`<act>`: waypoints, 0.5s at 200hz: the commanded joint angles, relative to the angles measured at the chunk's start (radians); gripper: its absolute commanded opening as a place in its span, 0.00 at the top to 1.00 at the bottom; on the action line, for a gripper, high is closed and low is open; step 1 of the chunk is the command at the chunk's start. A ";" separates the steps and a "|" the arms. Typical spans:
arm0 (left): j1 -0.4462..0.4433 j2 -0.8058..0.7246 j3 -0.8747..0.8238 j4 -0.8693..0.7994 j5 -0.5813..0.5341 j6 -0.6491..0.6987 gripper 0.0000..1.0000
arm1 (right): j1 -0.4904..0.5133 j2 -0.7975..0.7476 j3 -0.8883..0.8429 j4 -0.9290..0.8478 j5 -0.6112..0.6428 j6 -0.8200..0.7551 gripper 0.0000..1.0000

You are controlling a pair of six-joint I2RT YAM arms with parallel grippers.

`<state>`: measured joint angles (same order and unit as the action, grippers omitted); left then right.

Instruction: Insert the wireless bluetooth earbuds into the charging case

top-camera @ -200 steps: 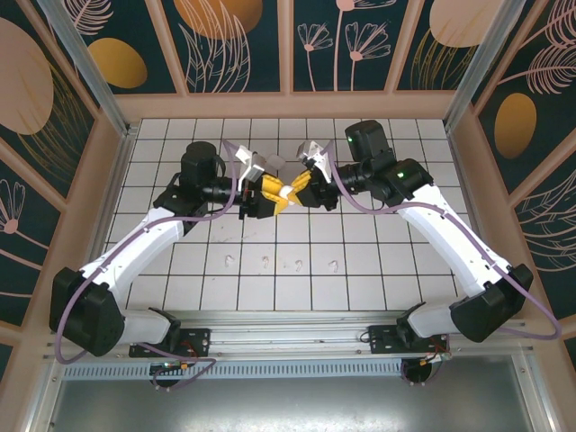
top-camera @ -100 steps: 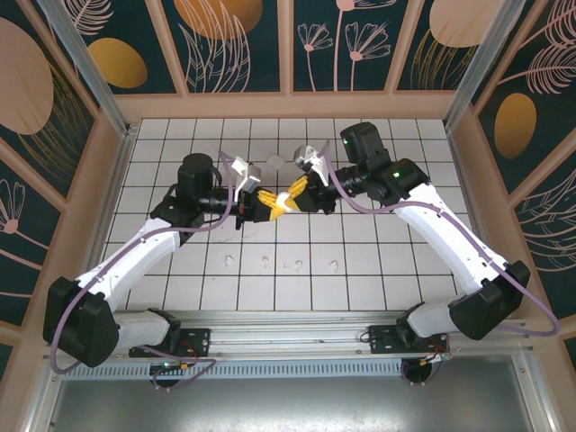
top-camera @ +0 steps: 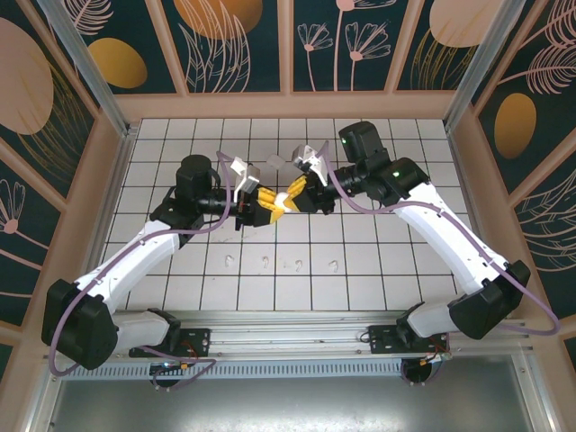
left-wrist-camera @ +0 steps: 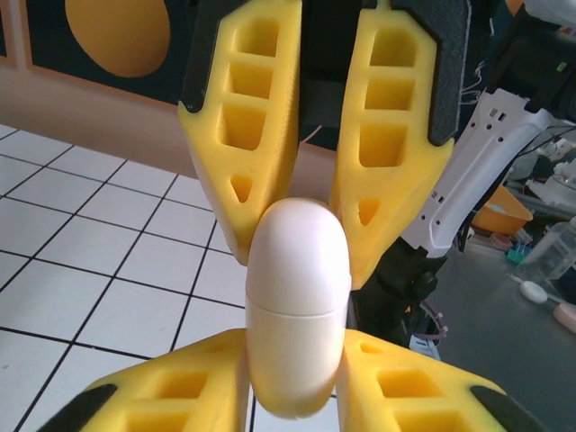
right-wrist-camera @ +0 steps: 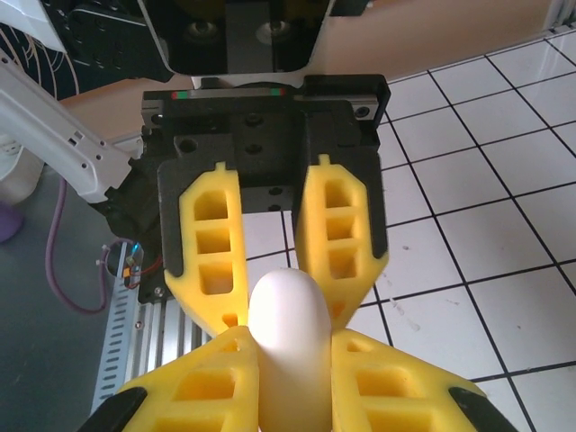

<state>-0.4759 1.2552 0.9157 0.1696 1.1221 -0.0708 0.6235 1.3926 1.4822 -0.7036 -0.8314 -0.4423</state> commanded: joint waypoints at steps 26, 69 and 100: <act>-0.007 -0.002 -0.013 0.058 0.018 -0.011 0.70 | 0.016 0.031 0.053 -0.040 -0.040 -0.051 0.92; -0.007 0.004 -0.006 0.054 0.026 -0.003 0.61 | 0.016 0.048 0.062 -0.052 -0.038 -0.070 0.92; -0.008 0.013 0.000 0.014 0.033 0.031 0.90 | 0.016 0.055 0.064 -0.056 -0.039 -0.078 0.92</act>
<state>-0.4774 1.2579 0.9062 0.1799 1.1217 -0.0776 0.6304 1.4372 1.5051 -0.7441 -0.8440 -0.4862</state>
